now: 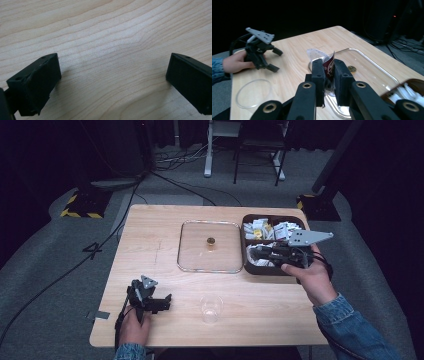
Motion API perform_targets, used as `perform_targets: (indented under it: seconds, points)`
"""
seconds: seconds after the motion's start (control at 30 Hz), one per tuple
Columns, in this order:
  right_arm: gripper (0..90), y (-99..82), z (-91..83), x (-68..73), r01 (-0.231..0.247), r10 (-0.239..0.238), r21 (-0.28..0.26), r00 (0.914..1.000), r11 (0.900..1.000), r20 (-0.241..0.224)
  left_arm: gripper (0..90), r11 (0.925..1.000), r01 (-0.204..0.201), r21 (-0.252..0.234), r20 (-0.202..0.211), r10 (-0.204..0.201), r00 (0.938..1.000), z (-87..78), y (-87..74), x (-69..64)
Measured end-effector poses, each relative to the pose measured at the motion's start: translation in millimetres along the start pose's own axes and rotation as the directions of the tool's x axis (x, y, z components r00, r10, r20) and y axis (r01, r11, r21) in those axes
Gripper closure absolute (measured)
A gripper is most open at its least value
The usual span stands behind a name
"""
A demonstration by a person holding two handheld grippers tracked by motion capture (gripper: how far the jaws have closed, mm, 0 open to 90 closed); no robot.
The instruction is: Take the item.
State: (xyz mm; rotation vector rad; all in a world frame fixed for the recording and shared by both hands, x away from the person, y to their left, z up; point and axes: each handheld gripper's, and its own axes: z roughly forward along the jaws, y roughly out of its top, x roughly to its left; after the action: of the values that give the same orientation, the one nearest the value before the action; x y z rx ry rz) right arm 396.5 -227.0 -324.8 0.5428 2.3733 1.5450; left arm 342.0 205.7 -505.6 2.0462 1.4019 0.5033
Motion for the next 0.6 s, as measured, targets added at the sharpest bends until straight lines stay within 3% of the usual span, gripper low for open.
perform_targets:
  seconds: [0.1,0.6]
  points:
    - [80.6,3.5,7.3,12.2,0.012,-0.012,-0.002,0.9994,0.9999,-0.033,0.1,1.0,0.0,0.0,0.0,0.0,1.0,0.0,0.0,0.0]
    - [80.6,3.1,31.2,46.5,0.034,-0.033,0.01,0.9914,0.9994,-0.127,0.0,1.0,-0.006,0.001,0.001,0.006,1.0,0.1,0.4,0.6]
